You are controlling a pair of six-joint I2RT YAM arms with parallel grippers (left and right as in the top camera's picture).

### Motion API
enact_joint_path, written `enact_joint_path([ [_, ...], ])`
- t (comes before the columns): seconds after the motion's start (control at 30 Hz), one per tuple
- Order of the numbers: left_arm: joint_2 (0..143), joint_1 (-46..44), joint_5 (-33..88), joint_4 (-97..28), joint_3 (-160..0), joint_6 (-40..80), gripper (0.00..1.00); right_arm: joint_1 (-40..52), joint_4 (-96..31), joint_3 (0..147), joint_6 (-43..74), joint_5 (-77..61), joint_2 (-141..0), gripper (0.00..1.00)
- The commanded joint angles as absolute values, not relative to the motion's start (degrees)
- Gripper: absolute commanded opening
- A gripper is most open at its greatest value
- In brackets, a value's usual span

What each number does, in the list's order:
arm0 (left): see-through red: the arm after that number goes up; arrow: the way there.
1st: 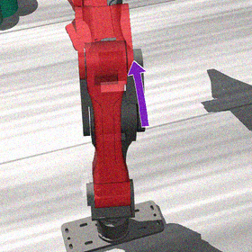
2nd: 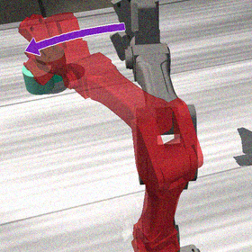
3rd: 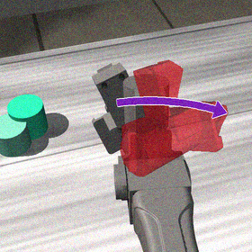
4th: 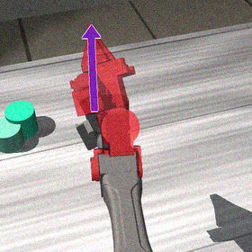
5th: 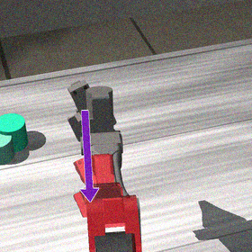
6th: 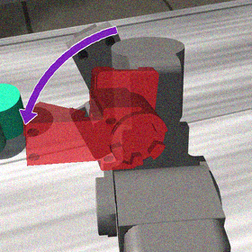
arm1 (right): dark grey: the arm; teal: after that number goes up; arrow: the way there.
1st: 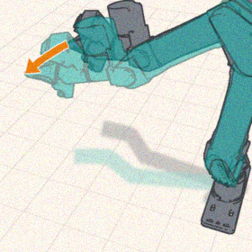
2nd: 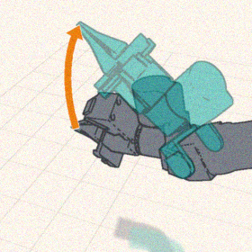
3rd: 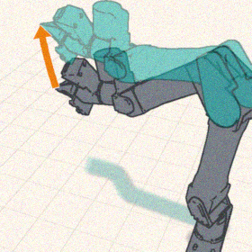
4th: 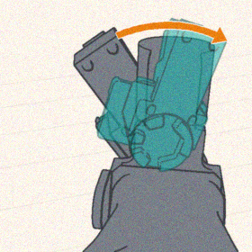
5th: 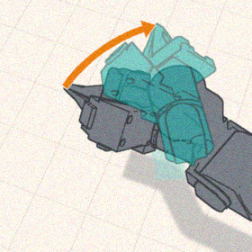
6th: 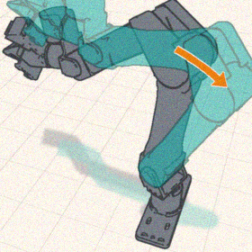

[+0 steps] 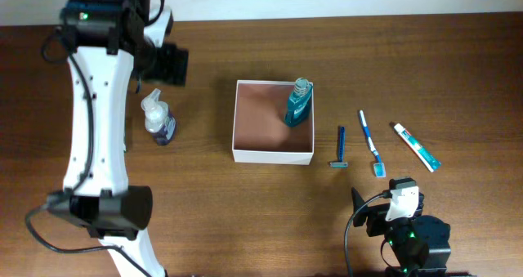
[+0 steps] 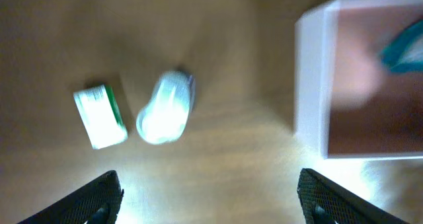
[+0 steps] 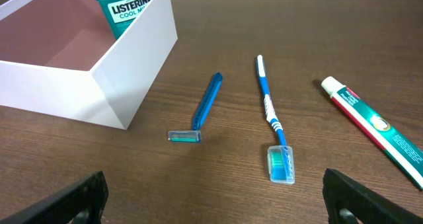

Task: Pack container
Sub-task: 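Move the left gripper back and grasp the foam soap bottle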

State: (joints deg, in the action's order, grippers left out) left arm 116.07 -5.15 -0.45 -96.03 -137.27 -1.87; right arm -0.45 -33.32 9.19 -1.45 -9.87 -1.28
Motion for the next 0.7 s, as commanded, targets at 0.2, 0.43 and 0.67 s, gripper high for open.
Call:
enact_joint_path([
  [0.2, 117.08, 2.55, 0.25, -83.53, -114.61, -3.97, 0.78, -0.78, -33.36, 8.84, -0.99, -10.35, -0.84, 0.99],
  [0.43, 117.1, 2.68, 3.27, -75.48, -104.57, -6.0, 0.78, -0.78, -33.36, 8.84, -0.99, -10.35, -0.84, 0.99],
  [0.67, 117.08, 2.68, 3.6, -72.53, -101.25, -6.13, 0.5, -0.78, -33.36, 8.84, -0.99, -10.35, -0.84, 0.99],
])
